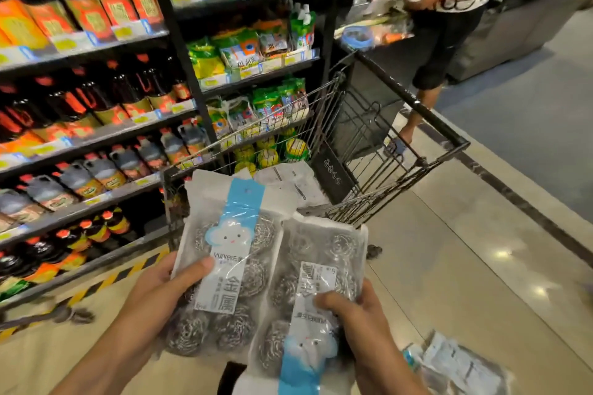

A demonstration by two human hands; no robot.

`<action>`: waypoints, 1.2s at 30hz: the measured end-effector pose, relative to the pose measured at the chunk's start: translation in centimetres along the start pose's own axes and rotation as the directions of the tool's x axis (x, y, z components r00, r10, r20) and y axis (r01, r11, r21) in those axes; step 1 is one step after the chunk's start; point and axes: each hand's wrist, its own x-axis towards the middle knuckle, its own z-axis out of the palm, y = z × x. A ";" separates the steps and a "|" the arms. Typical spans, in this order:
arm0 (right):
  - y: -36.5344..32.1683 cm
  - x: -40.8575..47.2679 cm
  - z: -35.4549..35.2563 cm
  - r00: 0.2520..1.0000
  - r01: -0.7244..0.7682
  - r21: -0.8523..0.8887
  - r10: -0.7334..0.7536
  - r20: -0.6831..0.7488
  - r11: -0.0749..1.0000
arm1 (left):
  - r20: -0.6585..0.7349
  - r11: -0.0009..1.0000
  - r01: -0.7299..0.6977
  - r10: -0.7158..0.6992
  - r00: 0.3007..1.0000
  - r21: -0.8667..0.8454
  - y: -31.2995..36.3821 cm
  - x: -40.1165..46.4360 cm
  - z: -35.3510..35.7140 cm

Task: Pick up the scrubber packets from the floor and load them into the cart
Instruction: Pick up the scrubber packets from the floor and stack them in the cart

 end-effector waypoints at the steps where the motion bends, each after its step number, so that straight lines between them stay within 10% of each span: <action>1: -0.4 1.1 1.0 1.000 -0.006 0.012 0.006 -0.022 1.000 | 0.017 1.000 0.007 -0.007 1.000 0.024 0.6 2.1 -0.1; 21: -9.5 27.3 11.5 0.855 0.042 0.179 0.057 -0.516 0.983 | 0.403 0.913 -0.053 -0.125 0.907 0.403 9.4 37.7 5.0; 36: -1.6 44.0 14.1 0.619 -0.085 0.498 0.437 -0.653 0.863 | 0.437 0.749 -0.195 -0.138 0.889 0.633 2.9 55.3 10.7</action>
